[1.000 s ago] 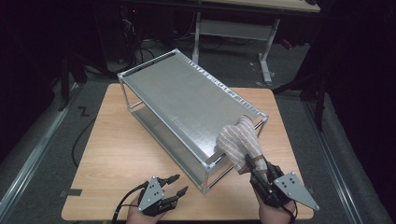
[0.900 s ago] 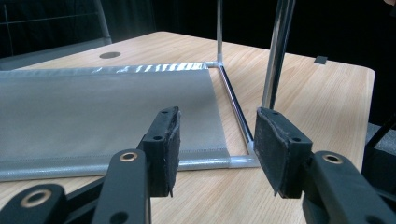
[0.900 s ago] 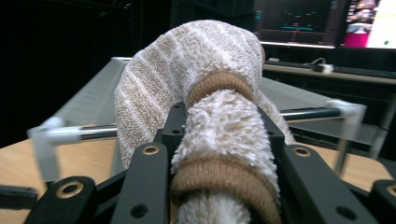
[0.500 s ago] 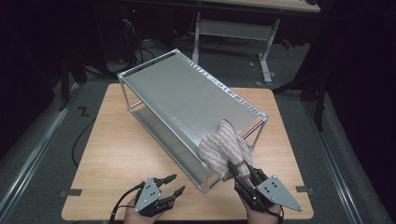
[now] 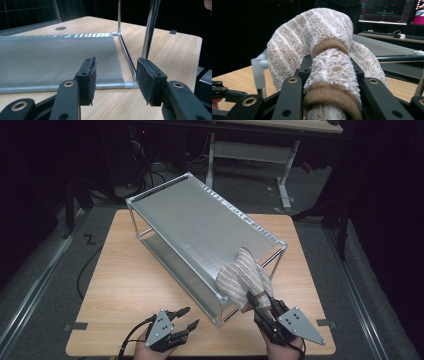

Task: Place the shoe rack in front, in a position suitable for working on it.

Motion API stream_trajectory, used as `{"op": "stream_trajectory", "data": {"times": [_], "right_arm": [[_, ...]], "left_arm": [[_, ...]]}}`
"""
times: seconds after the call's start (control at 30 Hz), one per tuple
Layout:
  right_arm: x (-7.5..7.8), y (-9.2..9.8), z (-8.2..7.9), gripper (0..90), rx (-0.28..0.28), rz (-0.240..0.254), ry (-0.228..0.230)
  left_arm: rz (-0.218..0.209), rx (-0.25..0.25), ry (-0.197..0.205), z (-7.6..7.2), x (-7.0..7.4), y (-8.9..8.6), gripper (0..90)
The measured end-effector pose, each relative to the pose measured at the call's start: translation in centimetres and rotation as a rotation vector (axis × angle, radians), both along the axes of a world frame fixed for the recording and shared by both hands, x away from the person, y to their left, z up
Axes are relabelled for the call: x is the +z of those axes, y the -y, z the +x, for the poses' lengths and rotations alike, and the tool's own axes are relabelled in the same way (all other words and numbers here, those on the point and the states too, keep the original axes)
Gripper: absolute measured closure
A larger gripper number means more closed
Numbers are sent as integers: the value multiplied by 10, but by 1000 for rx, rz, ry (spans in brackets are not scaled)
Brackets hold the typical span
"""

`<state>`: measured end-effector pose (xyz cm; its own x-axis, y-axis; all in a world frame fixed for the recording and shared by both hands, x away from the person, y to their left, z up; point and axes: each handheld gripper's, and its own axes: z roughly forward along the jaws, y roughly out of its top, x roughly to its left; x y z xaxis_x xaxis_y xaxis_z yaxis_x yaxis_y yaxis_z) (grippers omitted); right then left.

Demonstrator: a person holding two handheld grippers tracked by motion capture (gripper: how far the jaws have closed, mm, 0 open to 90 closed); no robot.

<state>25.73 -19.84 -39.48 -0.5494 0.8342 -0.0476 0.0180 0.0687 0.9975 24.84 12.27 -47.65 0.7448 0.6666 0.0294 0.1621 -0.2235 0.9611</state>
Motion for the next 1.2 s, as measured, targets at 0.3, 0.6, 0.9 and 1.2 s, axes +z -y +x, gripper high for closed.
{"op": "stream_trajectory", "data": {"times": [0.3, 0.6, 0.9, 1.2], "right_arm": [[-1, 14, 11, 659, -54, 10, -10], [-4, 42, 34, 657, -153, 41, -32], [-8, 65, 47, 657, -236, 53, -48], [-12, 79, 57, 657, -295, 80, -89]], "left_arm": [[-3, 18, -1, -2, 0, -4, 509], [-6, 54, -2, -6, 0, -13, 509], [-4, 65, -5, -8, -1, -16, 509], [2, 62, -10, -8, -2, -15, 509]]}}
